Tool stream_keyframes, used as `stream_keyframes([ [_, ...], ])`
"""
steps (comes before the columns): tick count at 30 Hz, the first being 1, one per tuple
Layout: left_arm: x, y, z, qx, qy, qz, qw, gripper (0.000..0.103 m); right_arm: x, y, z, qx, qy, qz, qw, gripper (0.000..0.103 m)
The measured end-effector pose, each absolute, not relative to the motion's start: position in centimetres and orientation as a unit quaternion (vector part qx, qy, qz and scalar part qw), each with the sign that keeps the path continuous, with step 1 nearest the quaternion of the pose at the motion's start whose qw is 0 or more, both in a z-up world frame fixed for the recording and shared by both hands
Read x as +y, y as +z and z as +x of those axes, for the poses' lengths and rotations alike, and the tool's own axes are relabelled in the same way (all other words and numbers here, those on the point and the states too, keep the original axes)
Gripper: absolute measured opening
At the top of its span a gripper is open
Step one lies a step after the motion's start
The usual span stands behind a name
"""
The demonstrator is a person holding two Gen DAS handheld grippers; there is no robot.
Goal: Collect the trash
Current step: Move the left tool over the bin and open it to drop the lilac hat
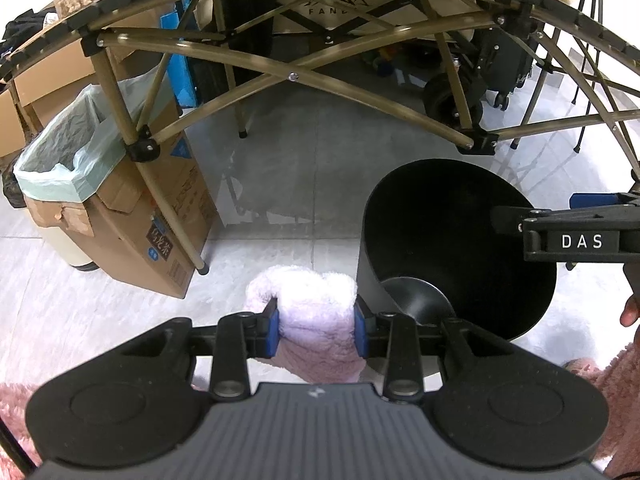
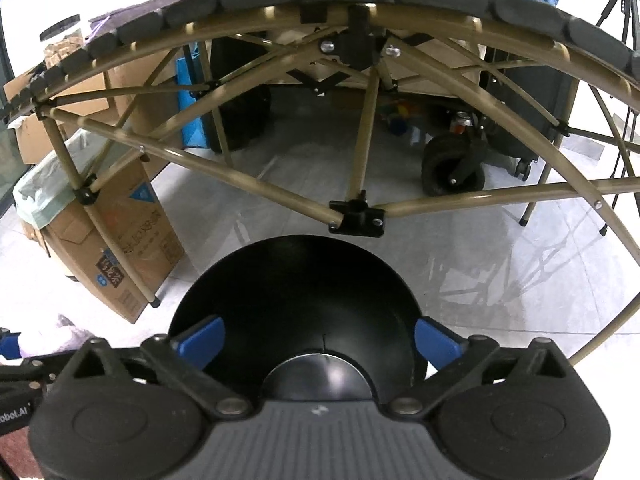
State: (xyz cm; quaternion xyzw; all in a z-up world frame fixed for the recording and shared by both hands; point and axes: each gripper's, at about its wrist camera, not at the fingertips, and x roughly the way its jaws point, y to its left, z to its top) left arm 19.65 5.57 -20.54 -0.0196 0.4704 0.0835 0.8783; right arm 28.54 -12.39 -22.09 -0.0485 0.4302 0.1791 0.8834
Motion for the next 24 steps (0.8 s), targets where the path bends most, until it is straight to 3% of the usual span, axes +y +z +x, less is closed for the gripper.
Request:
stream_keyframes([
  [24, 1.3, -20.0, 23.5, 0.444, 0.051, 0.041, 0.894, 0.035, -16.6, -20.8, 29.3, 0.423, 0.103, -0.013, 0.900, 0.103],
])
